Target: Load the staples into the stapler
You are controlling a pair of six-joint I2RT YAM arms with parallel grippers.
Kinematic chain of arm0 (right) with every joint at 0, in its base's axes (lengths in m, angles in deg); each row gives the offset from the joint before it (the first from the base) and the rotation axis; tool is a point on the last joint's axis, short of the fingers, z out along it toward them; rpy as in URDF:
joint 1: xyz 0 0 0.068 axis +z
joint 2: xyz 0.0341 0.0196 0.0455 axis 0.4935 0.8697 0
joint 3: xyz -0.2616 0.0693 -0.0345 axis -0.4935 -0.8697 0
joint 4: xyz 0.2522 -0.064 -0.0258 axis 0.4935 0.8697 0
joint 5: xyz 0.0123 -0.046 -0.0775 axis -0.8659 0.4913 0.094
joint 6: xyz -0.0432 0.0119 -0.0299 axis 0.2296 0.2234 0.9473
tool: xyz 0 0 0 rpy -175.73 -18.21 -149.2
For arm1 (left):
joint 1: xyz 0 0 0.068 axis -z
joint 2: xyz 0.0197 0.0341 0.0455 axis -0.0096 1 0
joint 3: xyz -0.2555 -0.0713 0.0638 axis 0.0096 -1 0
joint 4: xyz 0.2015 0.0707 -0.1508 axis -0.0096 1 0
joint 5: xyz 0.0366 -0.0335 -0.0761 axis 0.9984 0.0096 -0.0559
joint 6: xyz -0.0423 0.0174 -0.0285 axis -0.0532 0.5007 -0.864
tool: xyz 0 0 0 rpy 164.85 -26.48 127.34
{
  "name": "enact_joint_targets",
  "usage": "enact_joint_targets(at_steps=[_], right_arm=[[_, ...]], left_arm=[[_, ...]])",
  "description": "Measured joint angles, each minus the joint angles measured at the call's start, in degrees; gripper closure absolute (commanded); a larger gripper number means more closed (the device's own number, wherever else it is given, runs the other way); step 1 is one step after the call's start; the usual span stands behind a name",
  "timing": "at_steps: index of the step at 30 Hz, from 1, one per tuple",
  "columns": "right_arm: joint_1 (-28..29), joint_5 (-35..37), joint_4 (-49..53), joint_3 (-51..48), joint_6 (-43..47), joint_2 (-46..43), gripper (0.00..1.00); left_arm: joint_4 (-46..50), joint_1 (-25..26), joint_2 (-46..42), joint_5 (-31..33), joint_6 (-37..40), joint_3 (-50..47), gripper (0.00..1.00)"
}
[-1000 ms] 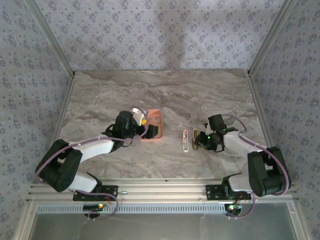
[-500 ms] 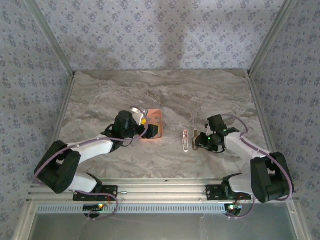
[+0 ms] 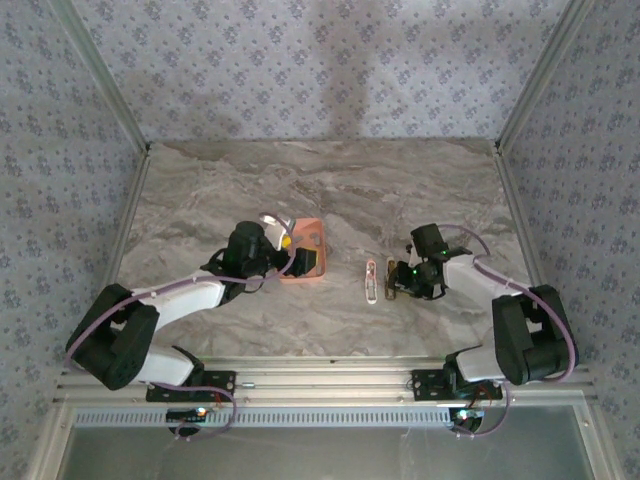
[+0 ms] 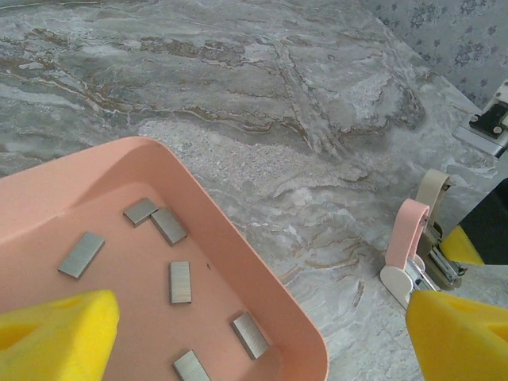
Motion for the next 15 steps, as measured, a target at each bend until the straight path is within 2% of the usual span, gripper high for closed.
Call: enact_joint_targets(at_steps=[15], right_arm=[[1.3, 1.2, 0.4, -3.0, -0.9, -4.6, 0.74]], left_arm=[[0.1, 0.0, 0.1, -0.2, 0.2, 0.0, 0.08]])
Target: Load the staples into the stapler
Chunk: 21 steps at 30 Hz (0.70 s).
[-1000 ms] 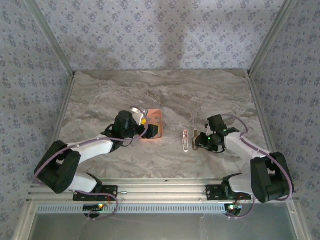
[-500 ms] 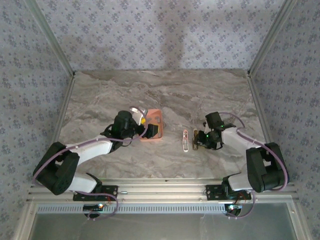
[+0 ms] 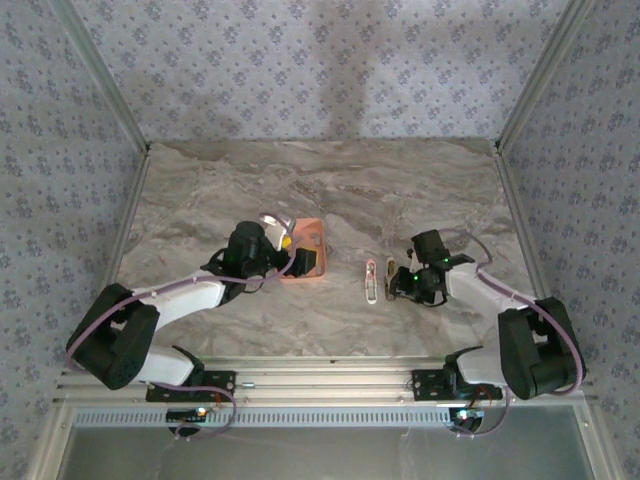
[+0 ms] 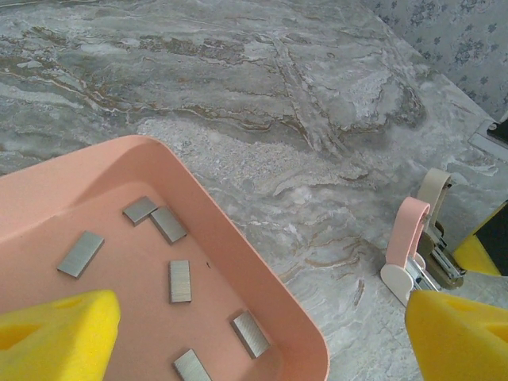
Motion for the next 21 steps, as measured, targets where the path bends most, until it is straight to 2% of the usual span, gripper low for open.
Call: enact_joint_targets(at_steps=[6, 15, 21], right_arm=[[0.5, 1.6, 1.2, 0.0, -0.2, -4.4, 0.71], [0.8, 3.6, -4.8, -4.6, -2.8, -18.5, 0.65], [0.8, 3.6, -8.1, -9.8, -4.2, -24.5, 0.63]], left_arm=[[1.9, 0.4, 0.0, -0.5, 0.1, 0.6, 0.09], [5.7, 0.8, 0.2, -1.9, 0.7, 6.1, 0.11], [8.0, 1.1, 5.1, -3.0, 0.8, 12.3, 0.13]])
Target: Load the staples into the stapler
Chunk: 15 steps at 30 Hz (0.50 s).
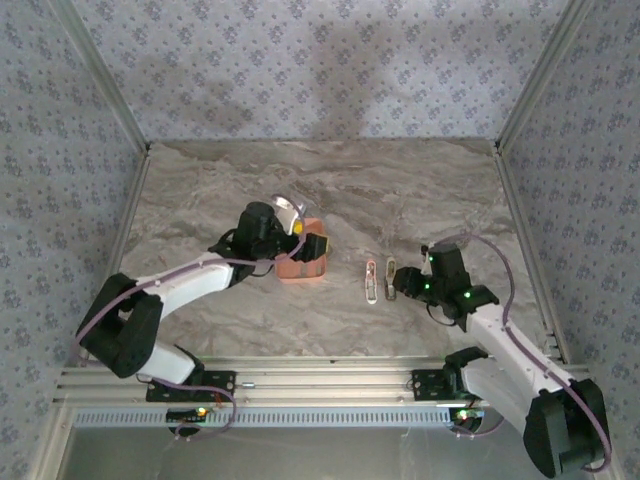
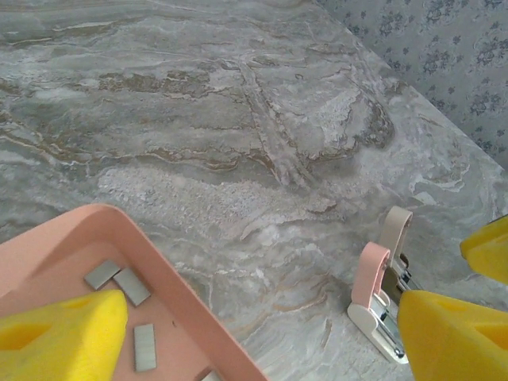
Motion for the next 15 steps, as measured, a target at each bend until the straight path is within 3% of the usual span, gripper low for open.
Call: enact_joint_targets(at_steps=[15], right_arm=[[0.8, 2.7, -1.6, -5.4, -2.6, -5.4, 0.62]], left_arm=[[5.6, 6.4, 20.7, -7.3, -1.2, 19.3, 0.23]])
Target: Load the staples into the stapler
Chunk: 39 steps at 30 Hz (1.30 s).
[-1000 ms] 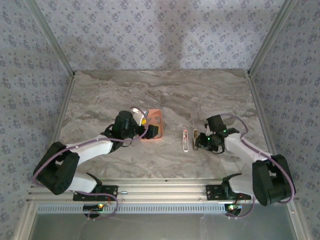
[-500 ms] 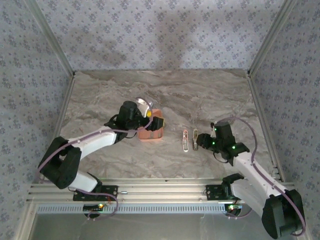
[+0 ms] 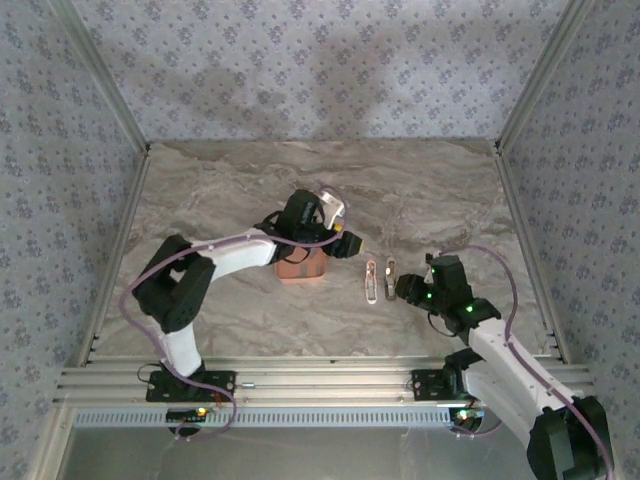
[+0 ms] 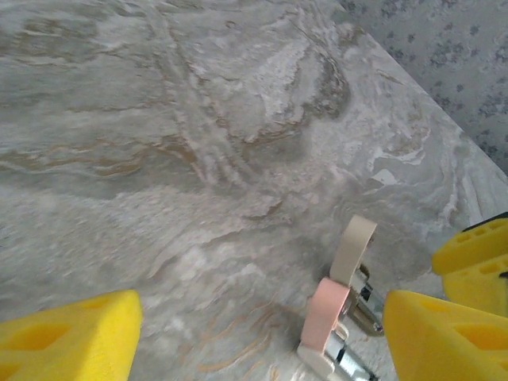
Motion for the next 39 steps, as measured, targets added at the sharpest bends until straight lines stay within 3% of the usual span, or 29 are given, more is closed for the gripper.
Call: enact_joint_targets(at_steps=[14, 39], right_arm=[[0.0, 0.7, -0.6, -0.3, 0.1, -0.2, 0.62], [0.0, 0.7, 0.2, -1.4, 0.0, -3.4, 0.63]], left_arm=[[7.7, 2.9, 12.9, -12.6, -0.3, 12.9, 0.31], [13.7, 6.8, 15.4, -17.6, 7.2, 15.1, 0.37]])
